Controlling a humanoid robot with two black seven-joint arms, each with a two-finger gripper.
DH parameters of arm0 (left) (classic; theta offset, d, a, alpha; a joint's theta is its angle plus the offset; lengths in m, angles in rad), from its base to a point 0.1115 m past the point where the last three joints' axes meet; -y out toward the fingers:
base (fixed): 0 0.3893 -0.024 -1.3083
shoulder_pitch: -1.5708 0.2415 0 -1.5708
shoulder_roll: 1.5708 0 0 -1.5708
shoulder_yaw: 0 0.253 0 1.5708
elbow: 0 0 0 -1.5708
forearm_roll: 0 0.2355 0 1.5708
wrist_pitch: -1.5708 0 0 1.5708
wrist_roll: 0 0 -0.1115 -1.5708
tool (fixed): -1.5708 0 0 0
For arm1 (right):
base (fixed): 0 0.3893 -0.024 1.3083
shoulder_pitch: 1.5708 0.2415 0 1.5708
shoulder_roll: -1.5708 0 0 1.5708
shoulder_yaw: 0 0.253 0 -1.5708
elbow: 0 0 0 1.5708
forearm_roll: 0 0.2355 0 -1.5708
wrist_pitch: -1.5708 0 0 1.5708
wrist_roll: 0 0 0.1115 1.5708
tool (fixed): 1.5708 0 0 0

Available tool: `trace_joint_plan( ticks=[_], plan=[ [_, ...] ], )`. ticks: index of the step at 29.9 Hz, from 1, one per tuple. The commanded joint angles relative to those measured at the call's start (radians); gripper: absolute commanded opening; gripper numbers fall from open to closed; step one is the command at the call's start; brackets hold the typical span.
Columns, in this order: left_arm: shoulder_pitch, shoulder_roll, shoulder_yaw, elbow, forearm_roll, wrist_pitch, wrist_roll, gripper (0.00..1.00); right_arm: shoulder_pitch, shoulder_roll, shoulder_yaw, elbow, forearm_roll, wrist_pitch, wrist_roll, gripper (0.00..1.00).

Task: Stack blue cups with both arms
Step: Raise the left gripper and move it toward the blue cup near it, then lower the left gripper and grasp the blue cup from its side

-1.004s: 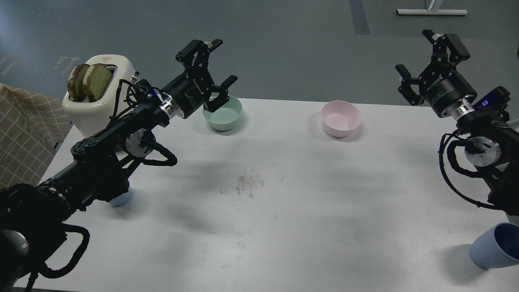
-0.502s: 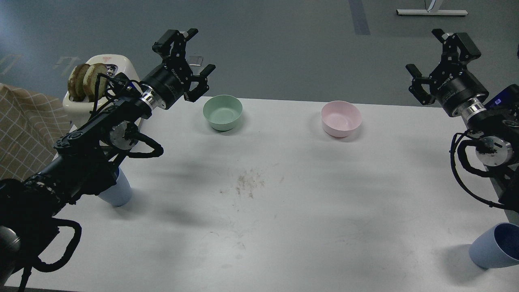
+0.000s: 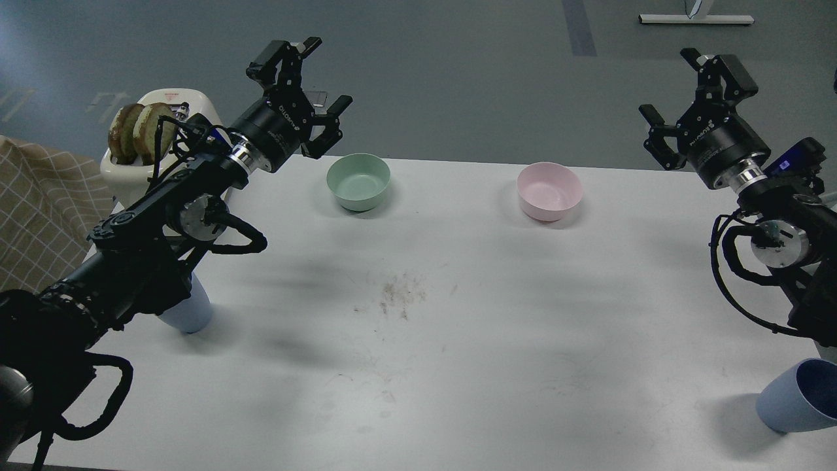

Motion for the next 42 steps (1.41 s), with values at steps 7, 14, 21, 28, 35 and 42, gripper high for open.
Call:
trace_joint_plan(
  ticks=[7, 14, 21, 28, 35, 42],
  plan=[
    [0.007, -0.002, -0.010, -0.034, 0.009, 0.000, 0.000, 0.98, -0.003, -0.001, -0.001, 0.002, 0.000, 0.000, 0.000, 1.00],
    [0.009, -0.003, -0.007, -0.034, 0.015, 0.000, 0.000, 0.98, -0.003, -0.003, -0.001, 0.002, 0.000, 0.000, 0.000, 1.00],
    [0.004, 0.017, 0.001, -0.079, 0.099, 0.000, 0.000, 0.98, -0.001, -0.003, -0.001, 0.002, 0.000, 0.000, 0.000, 1.00],
    [-0.007, 0.164, 0.001, -0.235, 0.310, 0.000, 0.000, 0.98, 0.000, -0.004, -0.001, 0.002, 0.000, 0.000, 0.000, 1.00],
    [0.010, 0.464, 0.007, -0.515, 0.699, 0.000, -0.005, 0.98, 0.000, -0.004, -0.001, 0.005, 0.000, 0.000, 0.000, 1.00],
    [0.023, 0.698, 0.034, -0.662, 1.030, 0.000, -0.095, 0.98, 0.000, -0.003, -0.001, 0.008, 0.000, 0.000, 0.000, 1.00]
  ],
)
